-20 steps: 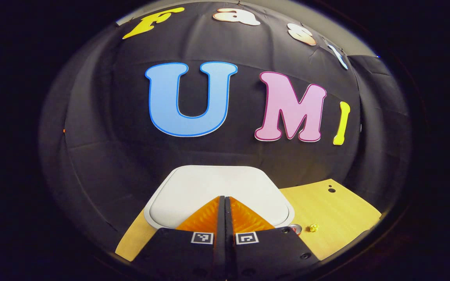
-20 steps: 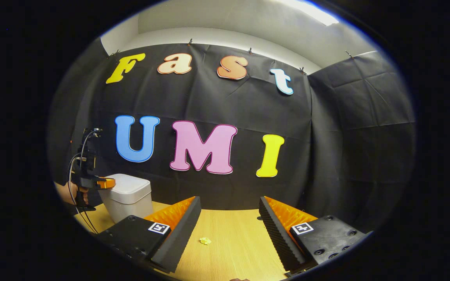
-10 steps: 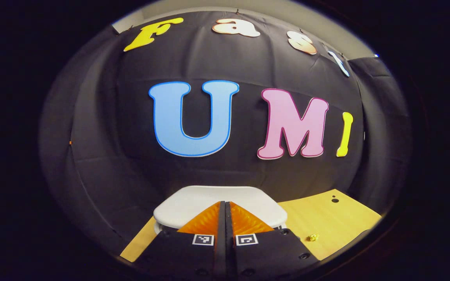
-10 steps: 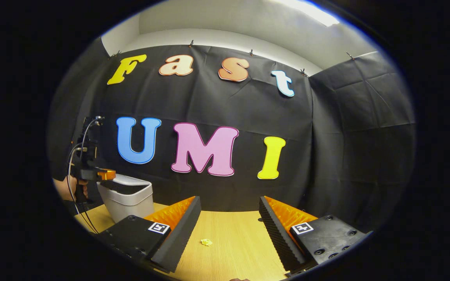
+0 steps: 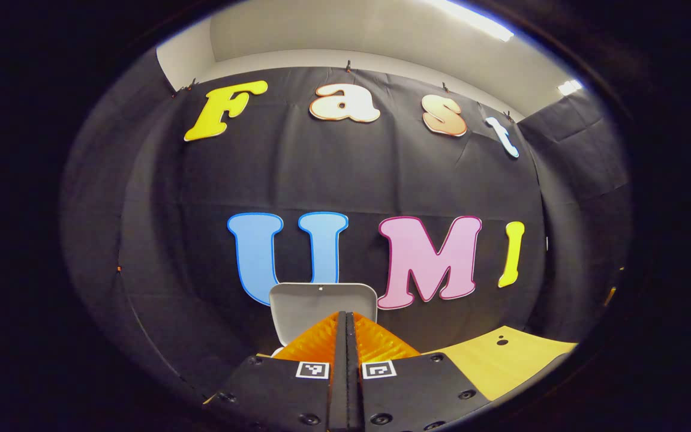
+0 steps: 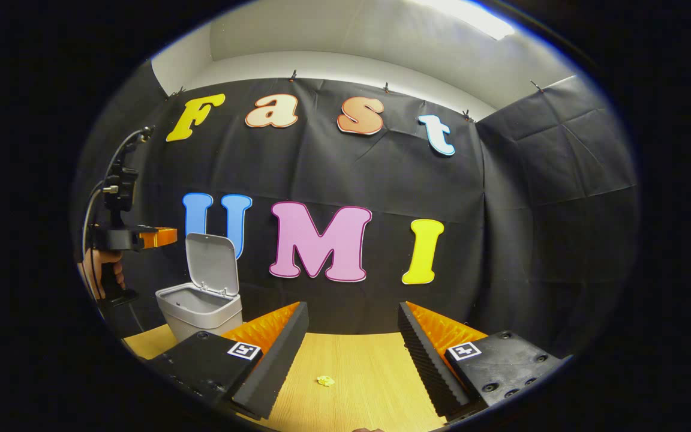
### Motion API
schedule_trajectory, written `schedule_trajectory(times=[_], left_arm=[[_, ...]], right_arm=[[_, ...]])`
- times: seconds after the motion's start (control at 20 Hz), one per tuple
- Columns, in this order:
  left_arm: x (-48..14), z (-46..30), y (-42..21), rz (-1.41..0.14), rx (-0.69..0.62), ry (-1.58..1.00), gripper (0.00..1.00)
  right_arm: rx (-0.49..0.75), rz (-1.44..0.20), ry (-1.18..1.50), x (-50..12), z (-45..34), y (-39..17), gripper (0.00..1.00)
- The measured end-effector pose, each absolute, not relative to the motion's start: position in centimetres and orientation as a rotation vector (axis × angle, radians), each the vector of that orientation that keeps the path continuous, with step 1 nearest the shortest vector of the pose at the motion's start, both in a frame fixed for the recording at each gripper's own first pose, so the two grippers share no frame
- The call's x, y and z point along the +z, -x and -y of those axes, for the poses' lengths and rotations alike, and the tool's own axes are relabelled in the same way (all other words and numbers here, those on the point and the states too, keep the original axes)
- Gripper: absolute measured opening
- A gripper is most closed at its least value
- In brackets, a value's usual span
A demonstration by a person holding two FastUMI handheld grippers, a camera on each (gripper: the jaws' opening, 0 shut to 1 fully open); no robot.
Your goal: Press the lid of the desktop garbage bin to open it, pick up the crumpled paper on the desktop and throw it into the bin, then pick up the pop can on the desktop and drop it into the bin, and finally close the garbage bin lid.
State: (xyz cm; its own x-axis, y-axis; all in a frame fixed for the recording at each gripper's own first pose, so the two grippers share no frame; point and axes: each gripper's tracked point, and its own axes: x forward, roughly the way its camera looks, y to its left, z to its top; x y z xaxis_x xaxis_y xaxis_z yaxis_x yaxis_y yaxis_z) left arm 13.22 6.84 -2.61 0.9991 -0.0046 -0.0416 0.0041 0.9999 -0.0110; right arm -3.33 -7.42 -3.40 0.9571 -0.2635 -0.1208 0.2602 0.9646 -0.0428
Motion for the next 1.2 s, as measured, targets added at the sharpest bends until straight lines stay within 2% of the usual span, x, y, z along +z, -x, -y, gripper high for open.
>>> schedule_trajectory(times=[0.25,0.4,0.45,0.6,0.65,0.85,1.2], left_arm=[[-0.1,-3.9,-8.3,0.007,0.006,0.06,0.07],[-1.5,-1.9,-5.9,-0.034,-0.029,0.08,0.1],[-1.9,-1.2,-5.0,-0.045,-0.045,0.08,0.23],[-3.6,0.4,-3.4,-0.048,-0.101,0.074,0.89],[-4.5,0.6,-2.8,-0.066,-0.099,0.065,0.96],[-6.1,1.4,-1.6,-0.121,-0.083,0.03,0.96],[-8.2,1.8,-0.9,-0.186,-0.074,0.074,0.96]], right_arm=[[-0.244,-0.118,0.034,-3.4,7.3,2.9,0.96],[-0.237,-0.127,0.028,-3.9,7.3,2.3,0.96],[-0.235,-0.126,0.03,-4.0,7.3,2.0,0.96],[-0.221,-0.132,0.038,-4.7,7.3,1.2,0.96],[-0.219,-0.142,0.041,-5.1,7.5,1.0,0.96],[-0.198,-0.185,0.033,-7.2,7.6,-0.5,0.96],[-0.097,-0.435,0.022,-15.5,7.4,-4.4,0.97]])
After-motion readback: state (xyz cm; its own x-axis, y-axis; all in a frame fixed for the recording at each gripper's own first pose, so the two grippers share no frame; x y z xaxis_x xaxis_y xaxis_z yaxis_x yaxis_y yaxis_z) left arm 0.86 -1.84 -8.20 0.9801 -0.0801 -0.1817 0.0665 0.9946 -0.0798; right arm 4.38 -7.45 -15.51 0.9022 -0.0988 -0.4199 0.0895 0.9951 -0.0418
